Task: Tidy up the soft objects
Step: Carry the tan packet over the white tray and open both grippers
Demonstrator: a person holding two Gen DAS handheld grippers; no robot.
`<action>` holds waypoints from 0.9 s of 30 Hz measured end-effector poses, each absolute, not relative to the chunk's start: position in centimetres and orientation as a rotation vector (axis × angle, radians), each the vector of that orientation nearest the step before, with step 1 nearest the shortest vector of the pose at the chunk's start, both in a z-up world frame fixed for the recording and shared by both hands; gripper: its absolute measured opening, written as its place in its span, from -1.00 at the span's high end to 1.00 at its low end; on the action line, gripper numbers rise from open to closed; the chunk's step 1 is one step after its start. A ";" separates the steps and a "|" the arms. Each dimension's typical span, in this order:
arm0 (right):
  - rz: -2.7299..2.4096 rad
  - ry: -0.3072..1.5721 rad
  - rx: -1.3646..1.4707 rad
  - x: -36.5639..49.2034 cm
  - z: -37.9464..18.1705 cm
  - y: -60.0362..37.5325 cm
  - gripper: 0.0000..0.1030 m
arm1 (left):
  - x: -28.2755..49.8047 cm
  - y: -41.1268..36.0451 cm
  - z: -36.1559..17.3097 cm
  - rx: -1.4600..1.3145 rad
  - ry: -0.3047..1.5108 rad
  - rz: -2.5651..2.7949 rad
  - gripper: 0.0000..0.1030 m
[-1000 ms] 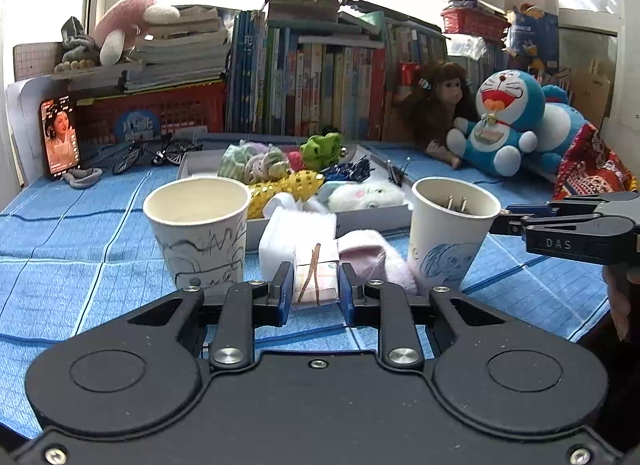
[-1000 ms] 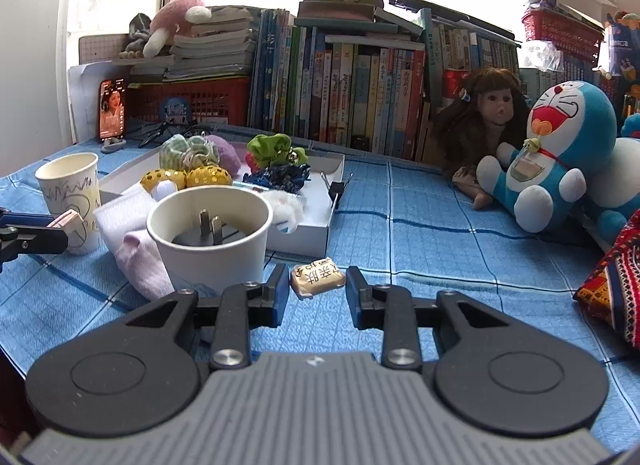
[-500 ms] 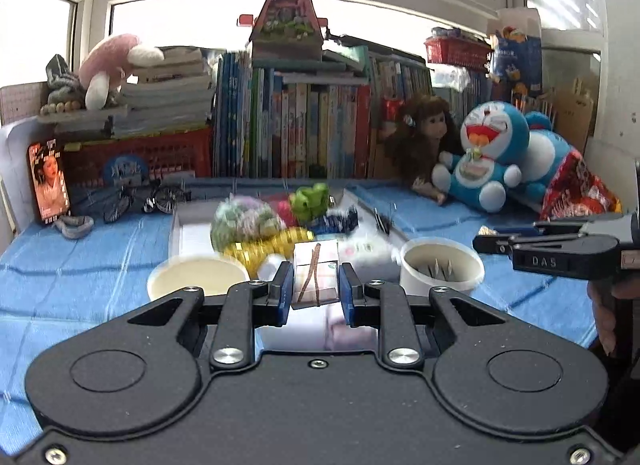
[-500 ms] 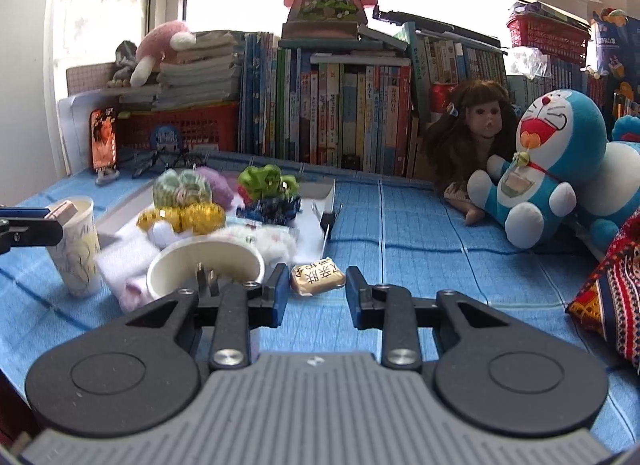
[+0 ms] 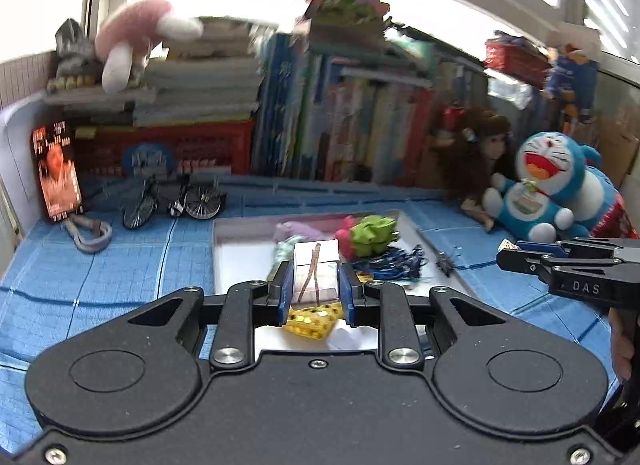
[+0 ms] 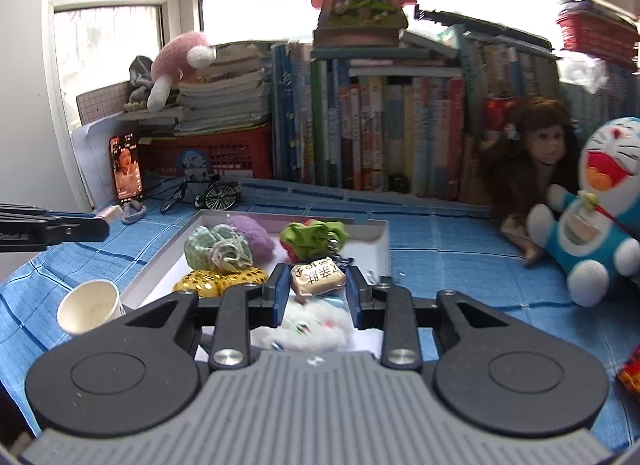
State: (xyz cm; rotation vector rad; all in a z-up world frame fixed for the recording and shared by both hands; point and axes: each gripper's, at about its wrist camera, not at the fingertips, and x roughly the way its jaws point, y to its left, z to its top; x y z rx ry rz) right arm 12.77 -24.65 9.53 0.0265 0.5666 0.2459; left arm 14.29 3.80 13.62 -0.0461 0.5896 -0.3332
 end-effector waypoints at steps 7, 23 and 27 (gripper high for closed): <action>0.276 0.713 0.025 18.0 8.5 -21.0 0.31 | 20.5 5.7 11.9 -0.130 0.735 -0.313 0.56; 0.225 0.916 0.034 24.7 6.0 -16.2 0.31 | 28.0 7.4 7.2 -0.245 0.934 -0.290 0.56; 0.209 0.950 0.047 25.5 5.3 -16.3 0.31 | 28.9 7.0 6.3 -0.246 0.963 -0.298 0.56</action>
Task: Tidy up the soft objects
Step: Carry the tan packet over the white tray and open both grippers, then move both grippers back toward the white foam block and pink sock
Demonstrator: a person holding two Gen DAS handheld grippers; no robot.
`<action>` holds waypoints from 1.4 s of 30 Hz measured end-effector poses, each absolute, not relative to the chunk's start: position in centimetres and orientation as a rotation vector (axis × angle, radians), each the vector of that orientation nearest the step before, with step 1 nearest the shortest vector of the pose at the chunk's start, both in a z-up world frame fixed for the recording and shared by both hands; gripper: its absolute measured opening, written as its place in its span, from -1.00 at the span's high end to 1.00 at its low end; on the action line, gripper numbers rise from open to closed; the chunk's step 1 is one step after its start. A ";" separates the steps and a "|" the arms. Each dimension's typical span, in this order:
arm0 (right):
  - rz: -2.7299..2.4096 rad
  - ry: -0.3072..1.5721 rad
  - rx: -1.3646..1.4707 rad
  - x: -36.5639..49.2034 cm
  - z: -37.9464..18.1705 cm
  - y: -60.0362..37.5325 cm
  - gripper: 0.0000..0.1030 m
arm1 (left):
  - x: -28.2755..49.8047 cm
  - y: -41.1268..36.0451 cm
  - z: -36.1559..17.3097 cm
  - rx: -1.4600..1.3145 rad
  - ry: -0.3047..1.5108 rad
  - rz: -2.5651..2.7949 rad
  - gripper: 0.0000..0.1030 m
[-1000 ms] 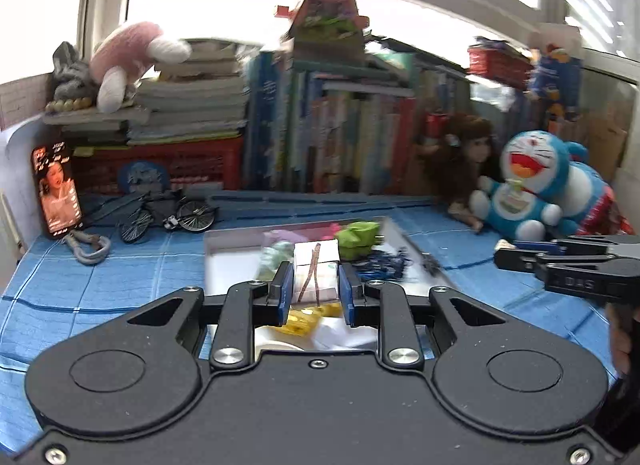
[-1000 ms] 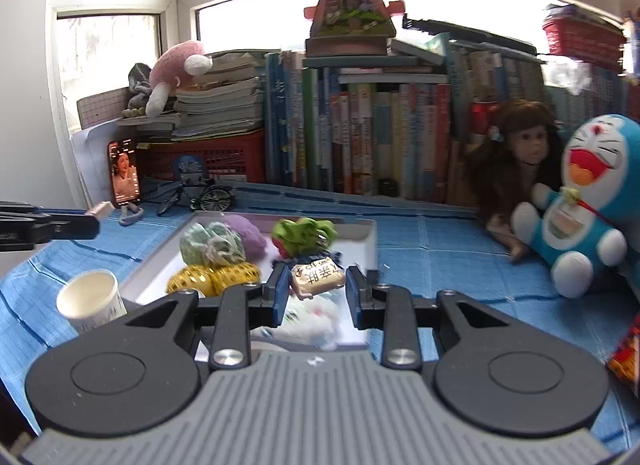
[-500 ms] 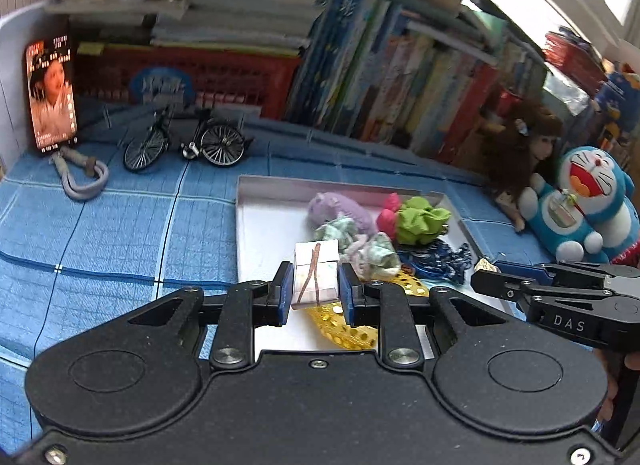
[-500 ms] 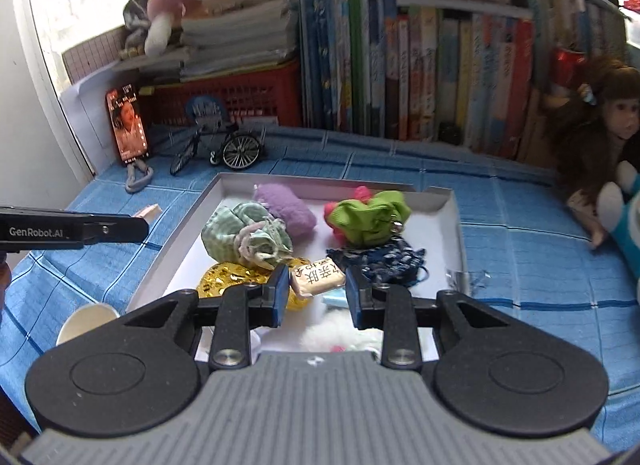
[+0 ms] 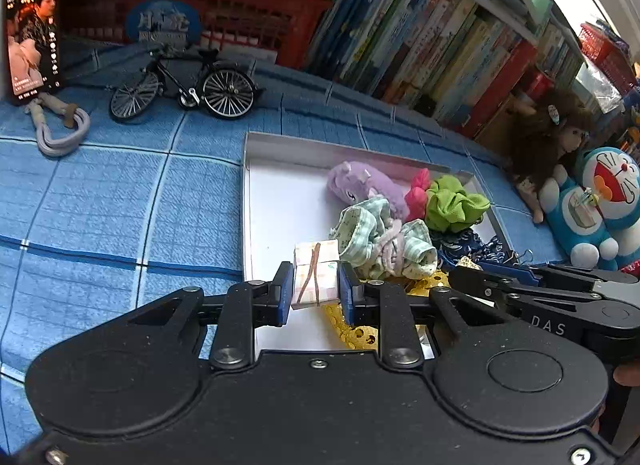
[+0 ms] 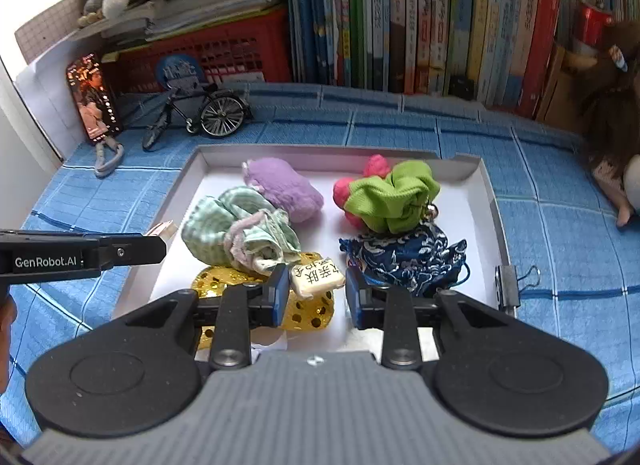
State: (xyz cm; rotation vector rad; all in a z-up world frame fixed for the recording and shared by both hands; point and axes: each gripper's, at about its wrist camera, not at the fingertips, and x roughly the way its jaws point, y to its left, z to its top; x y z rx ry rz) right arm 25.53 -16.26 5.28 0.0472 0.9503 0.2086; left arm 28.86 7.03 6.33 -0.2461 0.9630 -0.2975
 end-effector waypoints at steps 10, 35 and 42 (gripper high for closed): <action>0.188 0.988 0.083 26.6 4.2 -16.6 0.30 | 30.1 6.2 4.8 -0.252 1.024 -0.306 0.56; 0.261 0.888 0.101 22.4 6.7 -17.4 -0.33 | 25.6 5.7 8.5 -0.190 0.928 -0.342 -0.09; 0.308 0.837 0.048 19.3 8.2 -17.6 -0.43 | 22.4 4.5 10.7 -0.120 0.877 -0.380 -0.15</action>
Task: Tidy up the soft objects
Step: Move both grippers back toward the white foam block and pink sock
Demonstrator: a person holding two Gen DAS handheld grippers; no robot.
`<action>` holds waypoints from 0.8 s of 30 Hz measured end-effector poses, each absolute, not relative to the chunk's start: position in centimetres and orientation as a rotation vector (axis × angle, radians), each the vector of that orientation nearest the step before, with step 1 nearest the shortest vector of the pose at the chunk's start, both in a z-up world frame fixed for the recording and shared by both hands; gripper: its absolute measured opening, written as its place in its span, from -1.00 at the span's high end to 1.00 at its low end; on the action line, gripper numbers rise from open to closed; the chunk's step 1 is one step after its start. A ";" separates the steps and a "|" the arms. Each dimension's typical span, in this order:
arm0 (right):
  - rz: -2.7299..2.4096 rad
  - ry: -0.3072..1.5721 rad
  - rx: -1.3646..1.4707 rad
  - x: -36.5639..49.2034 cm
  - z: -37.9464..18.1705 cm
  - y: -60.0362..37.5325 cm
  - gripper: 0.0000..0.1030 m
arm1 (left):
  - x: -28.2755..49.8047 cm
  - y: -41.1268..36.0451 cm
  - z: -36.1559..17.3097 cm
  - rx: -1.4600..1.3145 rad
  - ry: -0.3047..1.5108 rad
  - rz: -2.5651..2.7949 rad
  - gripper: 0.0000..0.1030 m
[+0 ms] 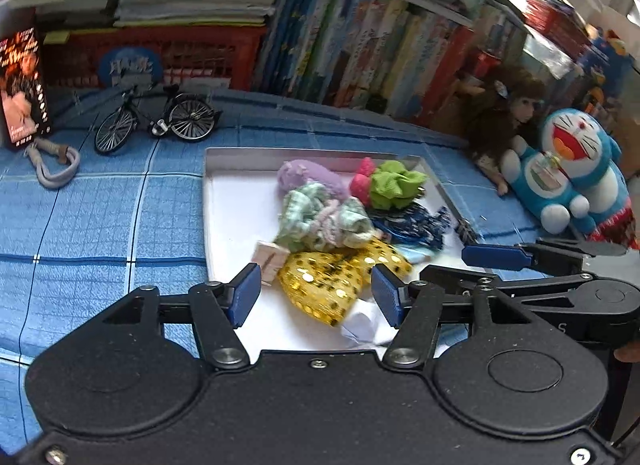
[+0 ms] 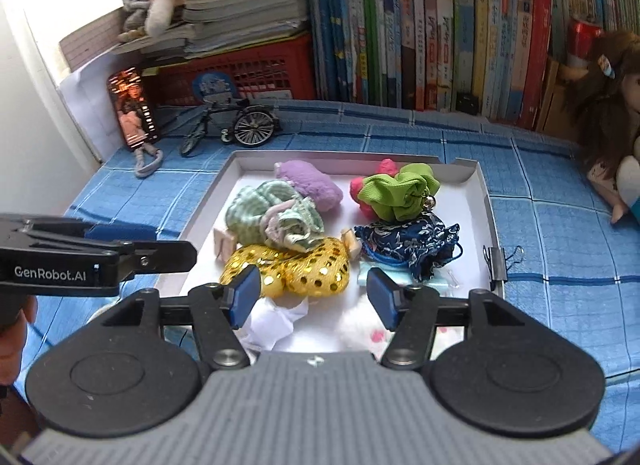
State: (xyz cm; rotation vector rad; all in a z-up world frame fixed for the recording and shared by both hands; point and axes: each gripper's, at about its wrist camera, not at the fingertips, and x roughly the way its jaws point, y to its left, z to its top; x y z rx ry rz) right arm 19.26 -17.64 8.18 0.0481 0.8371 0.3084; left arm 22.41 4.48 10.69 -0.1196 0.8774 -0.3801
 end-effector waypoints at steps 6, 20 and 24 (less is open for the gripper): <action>0.334 0.792 -0.006 16.5 9.0 -17.8 -0.47 | 19.8 2.9 12.1 -0.063 0.853 -0.428 -0.17; 0.415 0.680 -0.226 8.6 7.8 -17.6 -0.59 | 17.6 -0.3 13.1 0.031 0.930 -0.513 -0.21; 0.437 0.624 -0.368 6.0 6.7 -16.1 -0.64 | 17.9 -1.9 12.5 0.064 1.002 -0.508 -0.21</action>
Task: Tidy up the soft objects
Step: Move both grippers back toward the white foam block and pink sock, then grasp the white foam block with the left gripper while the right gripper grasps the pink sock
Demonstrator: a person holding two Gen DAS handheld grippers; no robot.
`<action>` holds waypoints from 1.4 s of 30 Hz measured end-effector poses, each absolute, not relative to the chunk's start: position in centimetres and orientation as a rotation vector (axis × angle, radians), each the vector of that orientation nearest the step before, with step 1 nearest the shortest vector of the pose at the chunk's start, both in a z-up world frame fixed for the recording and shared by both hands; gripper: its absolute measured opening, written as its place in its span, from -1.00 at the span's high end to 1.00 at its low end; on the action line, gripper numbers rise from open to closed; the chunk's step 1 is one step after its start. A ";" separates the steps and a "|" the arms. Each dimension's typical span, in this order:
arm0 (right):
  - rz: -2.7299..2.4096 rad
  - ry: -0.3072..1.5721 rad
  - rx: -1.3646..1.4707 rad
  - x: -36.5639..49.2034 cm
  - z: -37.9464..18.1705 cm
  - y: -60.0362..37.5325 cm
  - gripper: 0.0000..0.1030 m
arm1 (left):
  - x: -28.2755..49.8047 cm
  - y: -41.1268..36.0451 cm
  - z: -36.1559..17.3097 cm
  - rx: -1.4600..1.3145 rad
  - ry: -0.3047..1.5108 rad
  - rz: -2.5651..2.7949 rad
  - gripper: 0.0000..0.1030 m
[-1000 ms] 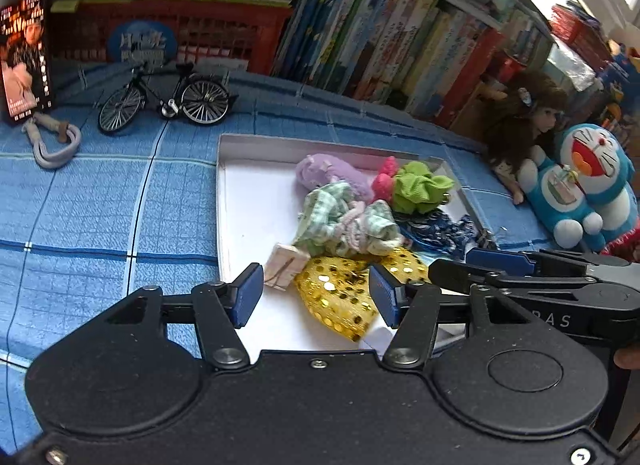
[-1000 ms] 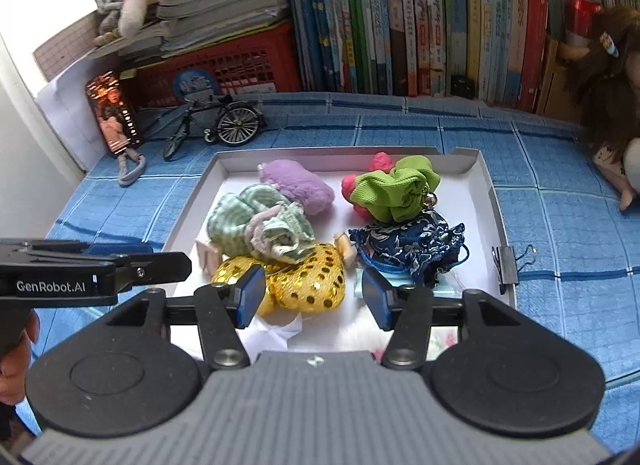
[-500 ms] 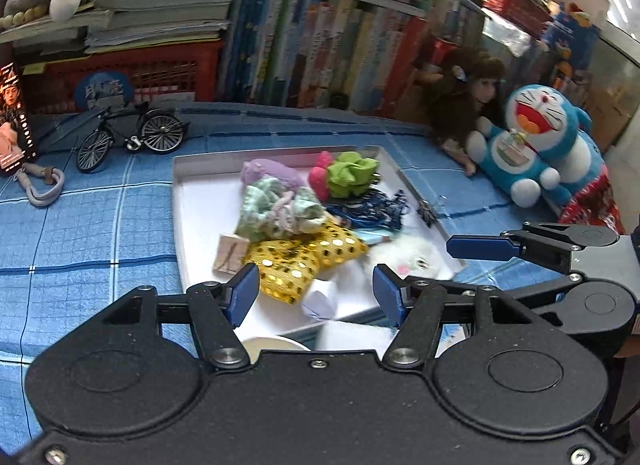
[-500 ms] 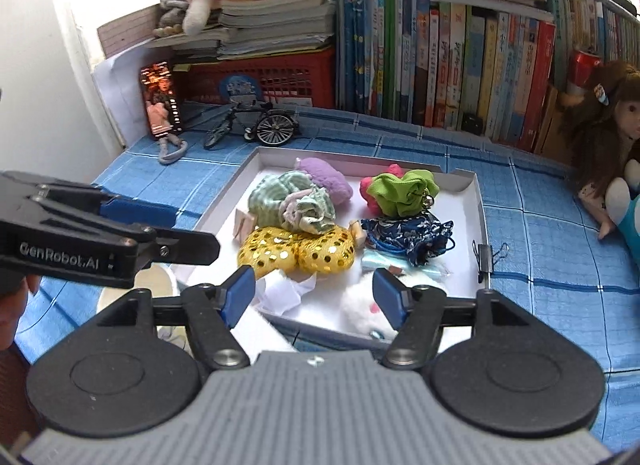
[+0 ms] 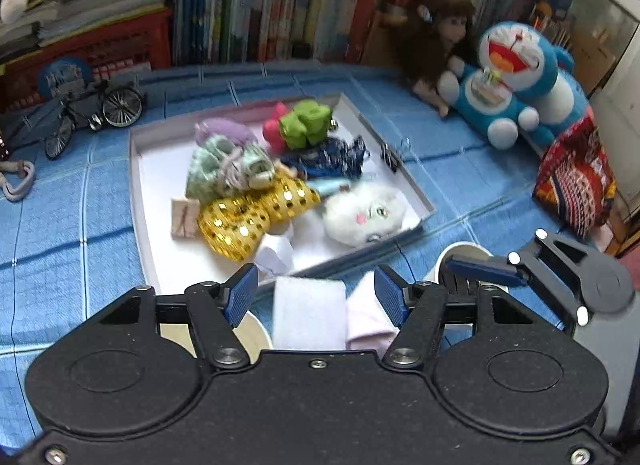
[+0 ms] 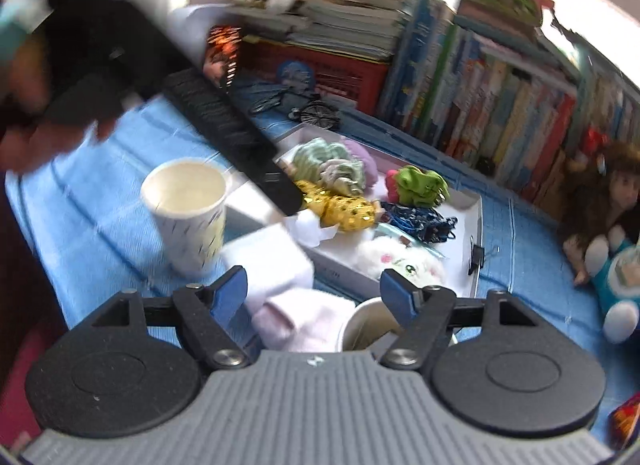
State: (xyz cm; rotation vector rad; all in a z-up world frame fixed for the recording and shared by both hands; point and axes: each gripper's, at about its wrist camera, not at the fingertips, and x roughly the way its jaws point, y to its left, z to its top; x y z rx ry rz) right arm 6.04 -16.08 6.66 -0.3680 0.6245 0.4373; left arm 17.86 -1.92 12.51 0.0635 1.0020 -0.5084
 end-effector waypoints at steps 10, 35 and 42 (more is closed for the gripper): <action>0.445 0.487 -0.614 2.2 3.1 -13.4 -0.69 | 19.0 -5.7 9.5 0.210 1.131 -0.431 -0.23; 0.360 0.473 -0.625 2.8 -0.6 -11.1 -0.61 | 20.1 -6.8 7.6 0.197 1.174 -0.374 -0.14; 0.292 0.456 -0.680 3.1 -0.9 -10.4 0.14 | 19.9 -7.6 7.1 0.226 1.163 -0.371 -0.22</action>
